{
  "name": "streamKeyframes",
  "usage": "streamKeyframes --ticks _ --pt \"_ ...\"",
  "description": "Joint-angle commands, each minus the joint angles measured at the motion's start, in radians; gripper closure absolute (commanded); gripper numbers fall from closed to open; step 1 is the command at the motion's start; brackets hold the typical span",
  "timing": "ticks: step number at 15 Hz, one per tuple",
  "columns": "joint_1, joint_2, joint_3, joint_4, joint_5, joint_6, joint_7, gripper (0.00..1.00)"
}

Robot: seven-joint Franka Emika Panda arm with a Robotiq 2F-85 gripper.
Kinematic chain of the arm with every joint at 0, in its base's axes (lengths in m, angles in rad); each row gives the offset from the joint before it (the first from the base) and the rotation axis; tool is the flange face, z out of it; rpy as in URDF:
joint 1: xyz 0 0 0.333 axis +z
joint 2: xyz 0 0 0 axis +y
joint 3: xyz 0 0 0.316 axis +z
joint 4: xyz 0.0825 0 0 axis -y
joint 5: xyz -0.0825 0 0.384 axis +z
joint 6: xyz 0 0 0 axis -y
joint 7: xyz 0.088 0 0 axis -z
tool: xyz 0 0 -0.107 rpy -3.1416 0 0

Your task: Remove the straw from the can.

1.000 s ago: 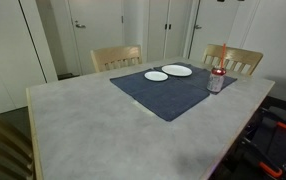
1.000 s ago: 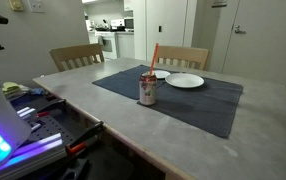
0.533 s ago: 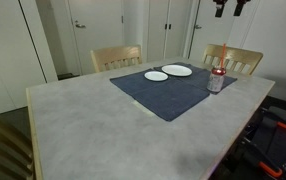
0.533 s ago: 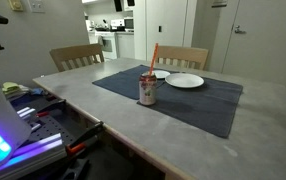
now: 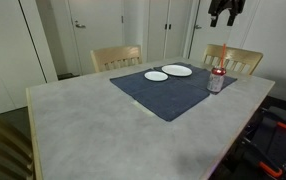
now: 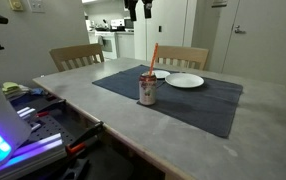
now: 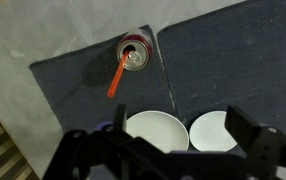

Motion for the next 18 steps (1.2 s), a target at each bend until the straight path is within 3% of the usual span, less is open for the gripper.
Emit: streamKeyframes --ticks 1,5,10,18 --pt "-0.01 0.005 0.009 0.004 0.004 0.0 -0.004 0.0" --pt "0.012 0.036 0.005 -0.002 -0.004 0.019 -0.111 0.0" --pt "-0.01 0.035 0.013 -0.034 -0.102 0.039 -0.092 0.0" --pt "-0.013 0.193 -0.075 0.061 -0.047 0.039 -0.278 0.0"
